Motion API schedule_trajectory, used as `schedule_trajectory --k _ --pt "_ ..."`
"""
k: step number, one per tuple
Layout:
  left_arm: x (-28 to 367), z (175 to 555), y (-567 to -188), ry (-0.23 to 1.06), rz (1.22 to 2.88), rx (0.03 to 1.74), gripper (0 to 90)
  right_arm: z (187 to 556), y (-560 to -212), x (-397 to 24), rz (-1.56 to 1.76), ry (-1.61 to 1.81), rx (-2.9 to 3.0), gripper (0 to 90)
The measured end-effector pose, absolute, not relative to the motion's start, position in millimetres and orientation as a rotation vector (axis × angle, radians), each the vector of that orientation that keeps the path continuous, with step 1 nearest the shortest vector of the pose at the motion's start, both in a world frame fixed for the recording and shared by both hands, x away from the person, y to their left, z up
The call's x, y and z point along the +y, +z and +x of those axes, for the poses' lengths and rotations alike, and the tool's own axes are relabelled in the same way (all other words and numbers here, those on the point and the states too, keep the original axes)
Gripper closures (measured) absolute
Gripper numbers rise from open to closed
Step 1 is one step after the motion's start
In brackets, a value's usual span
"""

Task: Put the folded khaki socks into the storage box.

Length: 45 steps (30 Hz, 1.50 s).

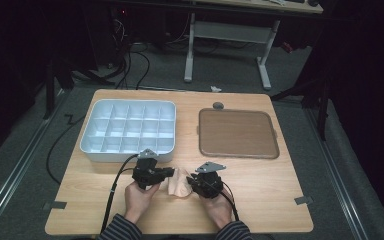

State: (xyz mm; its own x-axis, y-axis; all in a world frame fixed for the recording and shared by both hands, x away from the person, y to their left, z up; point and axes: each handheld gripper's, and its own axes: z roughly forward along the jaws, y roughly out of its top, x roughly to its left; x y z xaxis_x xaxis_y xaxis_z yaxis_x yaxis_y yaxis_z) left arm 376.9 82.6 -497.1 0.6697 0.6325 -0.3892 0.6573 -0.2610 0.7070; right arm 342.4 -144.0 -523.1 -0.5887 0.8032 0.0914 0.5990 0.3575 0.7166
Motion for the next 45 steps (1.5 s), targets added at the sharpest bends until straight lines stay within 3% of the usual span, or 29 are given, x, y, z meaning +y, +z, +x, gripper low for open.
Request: schedule_trajectory --k 18,35,45 --pt "65.9 381.6 -481.2 -0.041 1.977 0.921 84.9 347.9 -522.6 -133.3 1.202 1.05 2.379 77.4" --pt "54.4 393.5 -490.7 -0.098 1.996 0.892 84.8 349.5 -524.0 -128.1 1.166 1.089 2.413 77.4" --pt "55.8 394.2 -497.1 -0.082 2.009 0.911 84.8 348.5 -523.8 -129.4 1.192 1.11 2.41 69.5"
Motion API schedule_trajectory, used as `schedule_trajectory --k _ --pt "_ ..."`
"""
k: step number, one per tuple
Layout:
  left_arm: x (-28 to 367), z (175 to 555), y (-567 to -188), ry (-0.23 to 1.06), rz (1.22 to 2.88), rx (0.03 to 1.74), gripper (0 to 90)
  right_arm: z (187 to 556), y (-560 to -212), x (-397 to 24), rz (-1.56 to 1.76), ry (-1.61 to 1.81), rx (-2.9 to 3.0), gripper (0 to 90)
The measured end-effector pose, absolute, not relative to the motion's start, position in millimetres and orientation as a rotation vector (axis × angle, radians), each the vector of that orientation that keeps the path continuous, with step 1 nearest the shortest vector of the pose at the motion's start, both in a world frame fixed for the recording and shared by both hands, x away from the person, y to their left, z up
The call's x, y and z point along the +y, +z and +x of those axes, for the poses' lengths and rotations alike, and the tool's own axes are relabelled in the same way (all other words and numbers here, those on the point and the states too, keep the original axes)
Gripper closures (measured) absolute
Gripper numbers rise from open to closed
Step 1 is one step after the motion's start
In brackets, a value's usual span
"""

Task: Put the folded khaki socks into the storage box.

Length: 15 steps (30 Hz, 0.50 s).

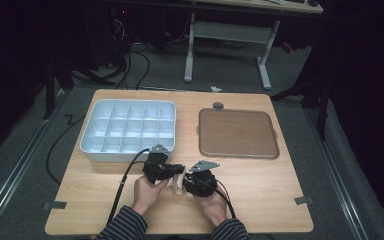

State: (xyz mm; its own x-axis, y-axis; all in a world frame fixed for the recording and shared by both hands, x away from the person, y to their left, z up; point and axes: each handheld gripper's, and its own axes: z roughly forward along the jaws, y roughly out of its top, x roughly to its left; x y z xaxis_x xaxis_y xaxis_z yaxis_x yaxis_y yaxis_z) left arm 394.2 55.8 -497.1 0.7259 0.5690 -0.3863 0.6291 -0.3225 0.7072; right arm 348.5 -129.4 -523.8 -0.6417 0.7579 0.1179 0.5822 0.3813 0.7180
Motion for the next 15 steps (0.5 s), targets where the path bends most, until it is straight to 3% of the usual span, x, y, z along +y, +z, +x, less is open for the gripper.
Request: schedule_trajectory --k 15 --pt "48.6 392.1 -504.5 -0.037 2.075 0.901 84.9 320.9 -507.5 -151.5 1.184 1.166 2.37 66.7"
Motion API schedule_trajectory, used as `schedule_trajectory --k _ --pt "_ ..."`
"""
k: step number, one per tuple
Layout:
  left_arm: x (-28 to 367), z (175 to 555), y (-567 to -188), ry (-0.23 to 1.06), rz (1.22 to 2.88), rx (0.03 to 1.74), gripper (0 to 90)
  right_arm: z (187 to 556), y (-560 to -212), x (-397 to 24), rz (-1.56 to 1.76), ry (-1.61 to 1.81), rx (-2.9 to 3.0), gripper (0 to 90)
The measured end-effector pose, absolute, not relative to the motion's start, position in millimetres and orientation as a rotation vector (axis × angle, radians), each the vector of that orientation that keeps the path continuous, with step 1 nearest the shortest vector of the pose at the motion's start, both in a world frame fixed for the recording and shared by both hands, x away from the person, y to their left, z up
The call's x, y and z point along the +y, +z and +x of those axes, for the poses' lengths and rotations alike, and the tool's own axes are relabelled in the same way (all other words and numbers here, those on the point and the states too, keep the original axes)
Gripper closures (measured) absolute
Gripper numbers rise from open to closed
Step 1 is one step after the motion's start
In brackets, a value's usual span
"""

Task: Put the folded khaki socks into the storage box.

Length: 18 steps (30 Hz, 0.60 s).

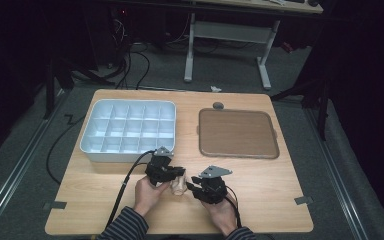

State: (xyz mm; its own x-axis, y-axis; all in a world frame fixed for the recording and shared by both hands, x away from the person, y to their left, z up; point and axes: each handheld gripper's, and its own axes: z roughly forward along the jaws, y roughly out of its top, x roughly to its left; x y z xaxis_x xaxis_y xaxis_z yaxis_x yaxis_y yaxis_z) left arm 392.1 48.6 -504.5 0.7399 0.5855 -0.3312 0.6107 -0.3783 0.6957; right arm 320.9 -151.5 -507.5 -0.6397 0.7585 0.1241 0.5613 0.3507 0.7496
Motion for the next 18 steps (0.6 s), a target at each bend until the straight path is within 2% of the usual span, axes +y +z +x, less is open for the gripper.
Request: schedule_trajectory --k 8,18 --pt "48.2 390.7 -508.0 -0.025 2.08 0.904 84.9 308.6 -496.6 -145.8 1.125 1.224 2.382 63.7" --pt "48.8 390.1 -509.7 -0.028 2.069 0.909 84.9 313.0 -497.4 -132.3 1.092 1.206 2.41 63.5"
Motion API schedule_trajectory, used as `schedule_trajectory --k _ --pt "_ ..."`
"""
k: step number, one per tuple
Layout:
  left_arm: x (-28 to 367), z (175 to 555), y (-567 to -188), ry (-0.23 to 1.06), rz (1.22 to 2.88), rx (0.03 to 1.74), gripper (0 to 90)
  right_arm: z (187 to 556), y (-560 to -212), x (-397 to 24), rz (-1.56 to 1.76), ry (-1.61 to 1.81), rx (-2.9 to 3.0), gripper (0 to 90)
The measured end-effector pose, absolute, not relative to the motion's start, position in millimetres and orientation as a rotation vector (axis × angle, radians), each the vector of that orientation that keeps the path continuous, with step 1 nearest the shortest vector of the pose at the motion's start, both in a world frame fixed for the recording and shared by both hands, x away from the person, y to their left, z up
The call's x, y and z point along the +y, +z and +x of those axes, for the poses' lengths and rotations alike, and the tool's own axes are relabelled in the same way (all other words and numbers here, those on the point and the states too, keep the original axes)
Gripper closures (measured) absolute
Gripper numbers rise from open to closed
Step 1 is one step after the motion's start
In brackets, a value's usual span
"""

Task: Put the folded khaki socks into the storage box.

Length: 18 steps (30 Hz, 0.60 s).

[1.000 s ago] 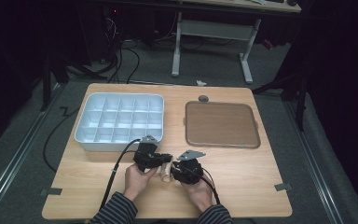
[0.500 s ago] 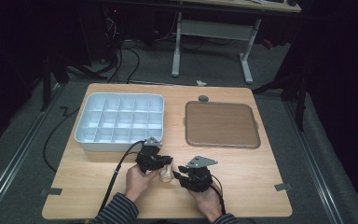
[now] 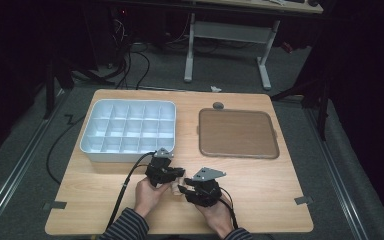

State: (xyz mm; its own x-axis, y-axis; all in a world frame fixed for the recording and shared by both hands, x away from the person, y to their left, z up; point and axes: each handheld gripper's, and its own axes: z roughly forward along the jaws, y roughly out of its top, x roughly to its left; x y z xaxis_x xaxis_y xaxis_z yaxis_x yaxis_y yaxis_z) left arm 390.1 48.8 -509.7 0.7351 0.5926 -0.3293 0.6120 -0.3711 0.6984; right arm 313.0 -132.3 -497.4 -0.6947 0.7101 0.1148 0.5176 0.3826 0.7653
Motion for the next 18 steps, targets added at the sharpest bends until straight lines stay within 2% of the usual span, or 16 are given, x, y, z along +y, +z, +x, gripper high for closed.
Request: schedule_trajectory --k 8,9,18 --pt "48.9 389.3 -510.1 -0.016 2.07 0.897 84.8 316.5 -510.2 -133.4 1.106 1.181 2.444 77.8" --pt "49.1 389.4 -510.1 -0.015 2.069 0.897 84.9 314.9 -512.6 -133.3 1.091 1.157 2.446 82.6" --pt "48.0 390.0 -511.4 -0.01 2.062 0.897 84.8 313.0 -515.6 -135.5 1.1 1.12 2.452 85.2"
